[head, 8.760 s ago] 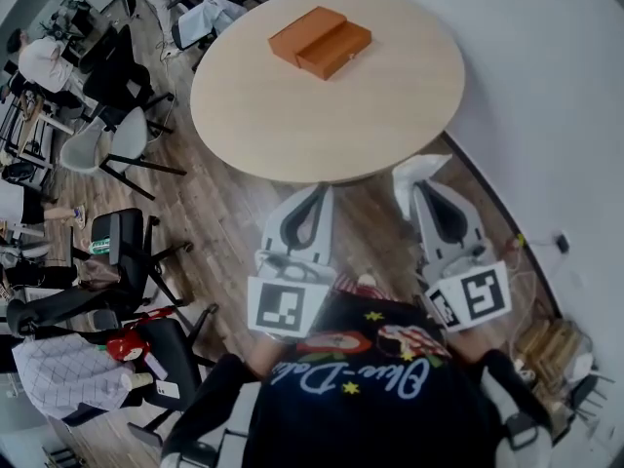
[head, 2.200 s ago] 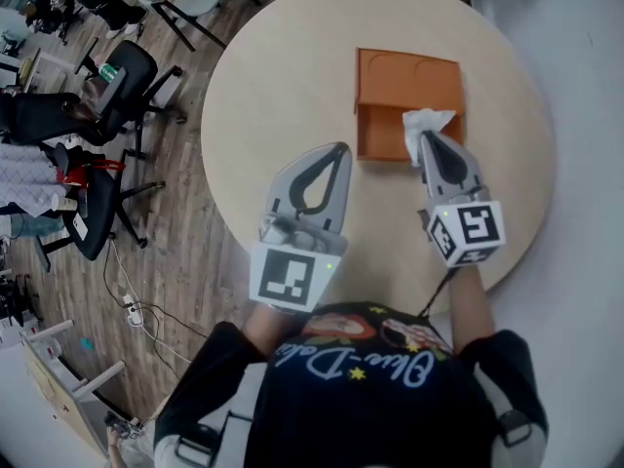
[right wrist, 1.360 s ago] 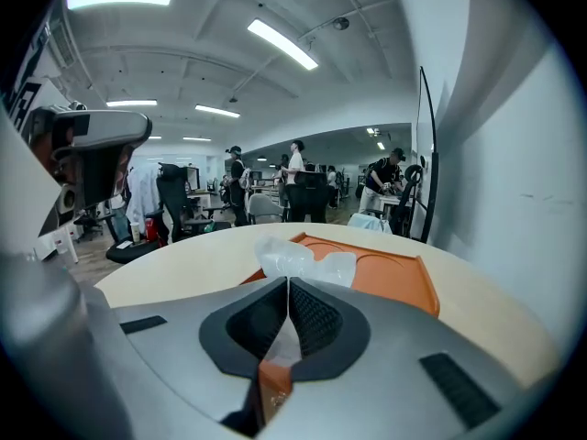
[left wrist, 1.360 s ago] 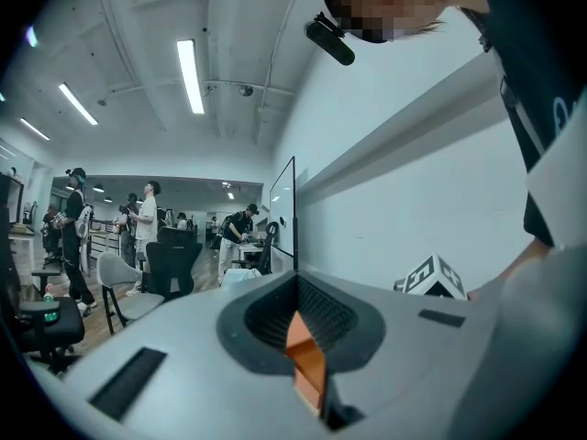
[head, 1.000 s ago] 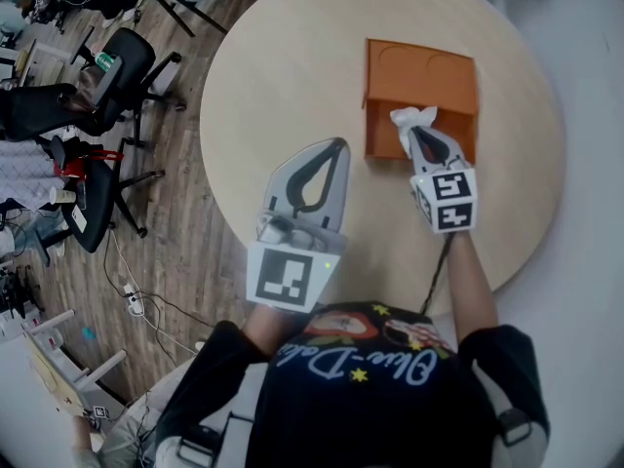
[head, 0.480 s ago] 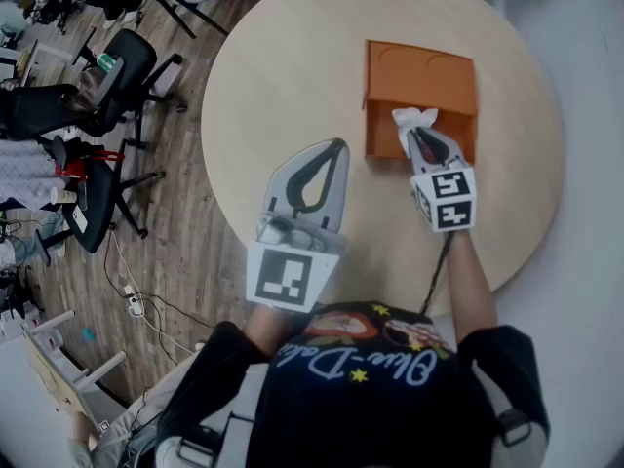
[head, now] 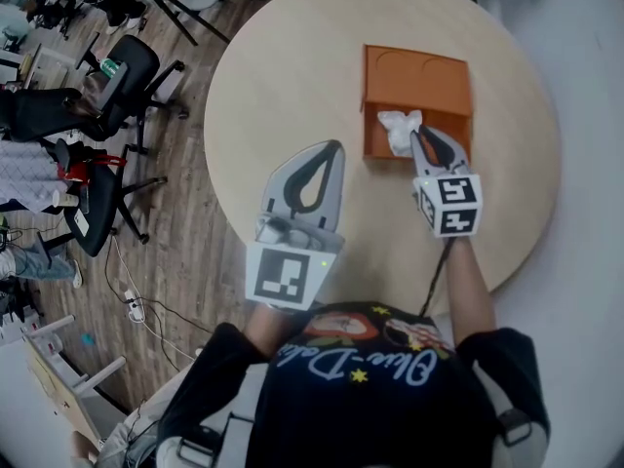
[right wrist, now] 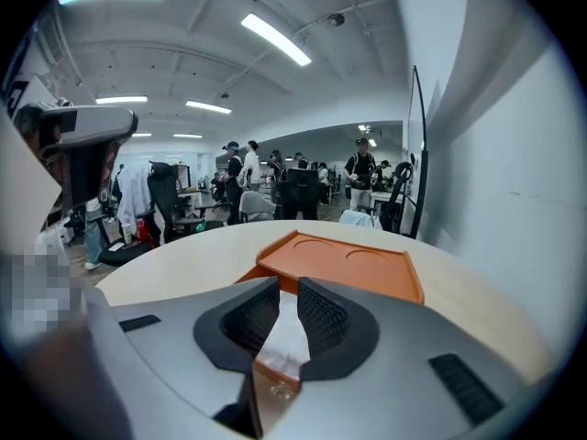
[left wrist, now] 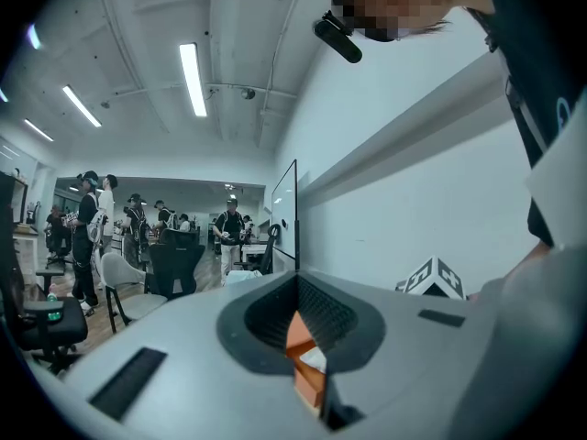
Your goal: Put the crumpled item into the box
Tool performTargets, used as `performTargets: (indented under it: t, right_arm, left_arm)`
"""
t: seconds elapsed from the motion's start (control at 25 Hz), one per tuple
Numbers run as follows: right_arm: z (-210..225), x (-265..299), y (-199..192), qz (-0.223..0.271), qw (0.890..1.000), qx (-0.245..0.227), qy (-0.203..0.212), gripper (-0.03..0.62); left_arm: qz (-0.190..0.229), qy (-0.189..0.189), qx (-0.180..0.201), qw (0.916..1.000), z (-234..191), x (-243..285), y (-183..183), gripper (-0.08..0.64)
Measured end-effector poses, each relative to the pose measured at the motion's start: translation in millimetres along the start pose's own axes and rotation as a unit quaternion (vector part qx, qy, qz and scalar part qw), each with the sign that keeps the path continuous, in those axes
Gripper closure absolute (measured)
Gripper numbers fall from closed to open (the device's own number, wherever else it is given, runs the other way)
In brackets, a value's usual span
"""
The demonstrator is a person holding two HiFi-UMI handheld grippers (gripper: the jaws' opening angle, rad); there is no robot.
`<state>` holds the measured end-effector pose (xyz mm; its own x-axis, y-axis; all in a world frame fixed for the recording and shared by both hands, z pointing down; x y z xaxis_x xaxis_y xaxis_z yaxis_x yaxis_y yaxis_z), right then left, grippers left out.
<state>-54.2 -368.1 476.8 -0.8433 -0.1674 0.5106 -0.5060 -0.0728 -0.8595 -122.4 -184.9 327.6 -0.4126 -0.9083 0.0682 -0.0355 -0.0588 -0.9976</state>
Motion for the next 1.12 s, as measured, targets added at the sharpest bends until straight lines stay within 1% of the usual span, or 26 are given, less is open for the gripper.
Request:
performTargets:
  t: [0.16,0.2,0.24,0.28,0.4,0.68,0.88,1.12]
  right_arm:
    - [0.3,-18.5,17.0,0.049,0.998,0.025,-0.006,0.537]
    - [-0.7,-23.7,21.7,0.058,0.998,0.029,-0.008,0.548]
    - [-1.9,-29.5,25.4,0.067,0.997,0.032,-0.009,0.581]
    - [-3.3,-35.6,27.6,0.076,0.996,0.035,-0.01,0.592]
    - [-10.3,-52.8,29.6,0.096,0.994,0.045,-0.004,0.592]
    - [-29.1,-98.9,58.7,0.141,0.989,0.031,0.005,0.593]
    - [-40.2,-123.8,68.1,0.169,0.985,0.02,0.009,0.594]
    - [-50.9,-137.9,72.4,0.181,0.983,0.003,0.023,0.594]
  left_arm:
    - [0.005,-0.003,0.004,1.0,3.2,-3.6,3.3,0.568]
    - [0.005,-0.005,0.004,1.0,3.5,-5.0,4.1,0.568]
    - [0.005,-0.006,0.004,1.0,4.3,-6.9,4.3,0.568]
    - [0.005,-0.007,0.004,1.0,5.7,-9.2,3.7,0.568]
    - [0.007,-0.008,0.011,0.9999,10.8,-16.5,-1.1,0.568]
    - [0.016,-0.016,0.02,0.9995,19.6,-27.0,9.5,0.568]
    - [0.011,-0.02,0.022,0.9995,27.6,-36.1,9.1,0.568]
    - [0.012,-0.019,0.026,0.9994,32.4,-44.3,8.8,0.568]
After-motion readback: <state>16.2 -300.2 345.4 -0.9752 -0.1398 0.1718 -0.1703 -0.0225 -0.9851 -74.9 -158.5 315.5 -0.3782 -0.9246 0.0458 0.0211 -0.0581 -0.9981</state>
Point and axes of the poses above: the fingertips, and each gripper's own axes: x forward along the fingers, z to its right, y out of its top, the point moved 4 cm from there along -x, backward along the fingers, and after that the axes turned 4 degrees about y, right-handed, at the moved point
